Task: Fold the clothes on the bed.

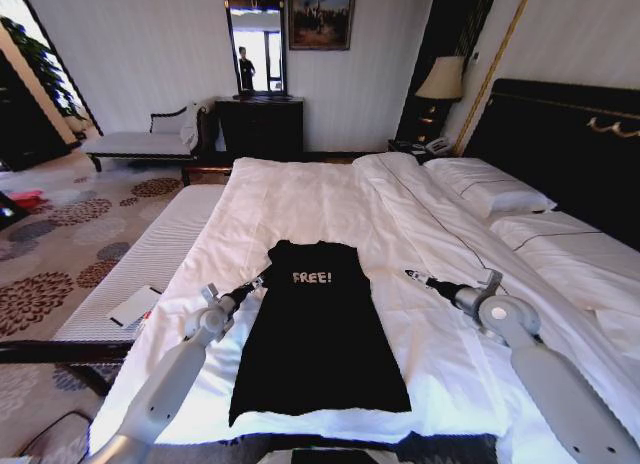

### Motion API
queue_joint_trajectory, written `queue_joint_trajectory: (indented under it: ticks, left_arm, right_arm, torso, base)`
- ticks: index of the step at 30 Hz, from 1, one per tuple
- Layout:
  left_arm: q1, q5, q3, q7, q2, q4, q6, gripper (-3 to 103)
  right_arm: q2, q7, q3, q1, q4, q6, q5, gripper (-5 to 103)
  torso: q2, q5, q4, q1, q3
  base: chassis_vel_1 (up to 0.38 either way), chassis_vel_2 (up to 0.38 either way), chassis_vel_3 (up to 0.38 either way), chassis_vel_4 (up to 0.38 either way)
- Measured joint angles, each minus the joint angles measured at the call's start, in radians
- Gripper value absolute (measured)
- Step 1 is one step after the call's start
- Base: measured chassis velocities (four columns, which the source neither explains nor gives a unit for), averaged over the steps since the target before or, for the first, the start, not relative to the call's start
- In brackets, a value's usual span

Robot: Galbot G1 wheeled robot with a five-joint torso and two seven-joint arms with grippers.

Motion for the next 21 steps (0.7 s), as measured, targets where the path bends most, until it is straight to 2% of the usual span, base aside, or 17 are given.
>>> queue_joint_trajectory:
  ticks: [1, 3, 6, 10, 12, 15, 16, 18, 21]
  left_arm:
    - [0.0, 0.0, 0.0, 0.0, 0.0, 0.0, 0.0, 66]
    - [-0.001, 0.0, 0.004, -0.001, -0.004, 0.001, -0.001, 55]
    - [0.0, 0.0, 0.007, -0.004, -0.006, 0.001, -0.002, 49]
    - [0.013, 0.0, 0.007, -0.012, -0.005, -0.005, -0.004, 28]
    - [0.014, 0.0, 0.007, -0.013, -0.005, -0.005, -0.005, 28]
    - [0.016, 0.002, 0.002, -0.017, -0.006, -0.002, -0.011, 11]
    - [0.016, 0.002, 0.002, -0.017, -0.006, -0.002, -0.011, 11]
    - [0.015, 0.008, -0.003, -0.017, -0.007, 0.002, -0.017, 3]
    - [0.014, 0.02, -0.008, -0.018, -0.01, 0.009, -0.026, 1]
  right_arm:
    - [0.0, 0.0, 0.0, 0.0, 0.0, 0.0, 0.0, 100]
    - [0.0, 0.001, 0.004, -0.004, 0.002, 0.0, 0.0, 100]
    - [0.0, 0.001, 0.006, -0.006, 0.002, 0.0, 0.0, 100]
    - [0.0, 0.003, 0.008, -0.008, 0.003, 0.0, 0.0, 100]
    - [0.0, 0.003, 0.009, -0.009, 0.003, 0.0, 0.0, 100]
    - [0.002, 0.004, 0.009, -0.015, 0.002, 0.0, -0.004, 100]
    - [0.002, 0.004, 0.009, -0.015, 0.002, 0.0, -0.004, 100]
    - [0.003, 0.005, 0.013, -0.022, 0.002, 0.0, -0.006, 100]
    - [0.003, 0.005, 0.018, -0.028, 0.003, 0.0, -0.007, 100]
  torso:
    - [0.0, 0.0, 0.0, 0.0, 0.0]
    - [0.0, -0.0001, 0.0001, 0.0, 0.0]
    - [0.0, -0.0001, 0.0, 0.0, 0.0]
    - [0.0, 0.0, 0.0003, 0.0, 0.0]
    - [0.0, -0.0001, 0.0003, 0.0, 0.0]
    - [0.0, -0.0001, 0.0002, 0.0, 0.0]
    - [0.0, -0.0001, 0.0002, 0.0, 0.0]
    - [0.0, -0.0001, 0.0002, 0.0, 0.0]
    - [0.0, -0.0001, 0.0, 0.0, 0.0]
  base:
    - [0.0, 0.0, 0.0, 0.0]
    - [0.0, 0.0, 0.0, 0.0]
    - [0.0, 0.0, 0.0, 0.0]
    - [0.0, 0.0, 0.0, 0.0]
    - [0.0, 0.0, 0.0, 0.0]
    - [0.0, 0.0, 0.0, 0.0]
    - [0.0, 0.0, 0.0, 0.0]
    - [0.0, 0.0, 0.0, 0.0]
    - [0.0, 0.0, 0.0, 0.0]
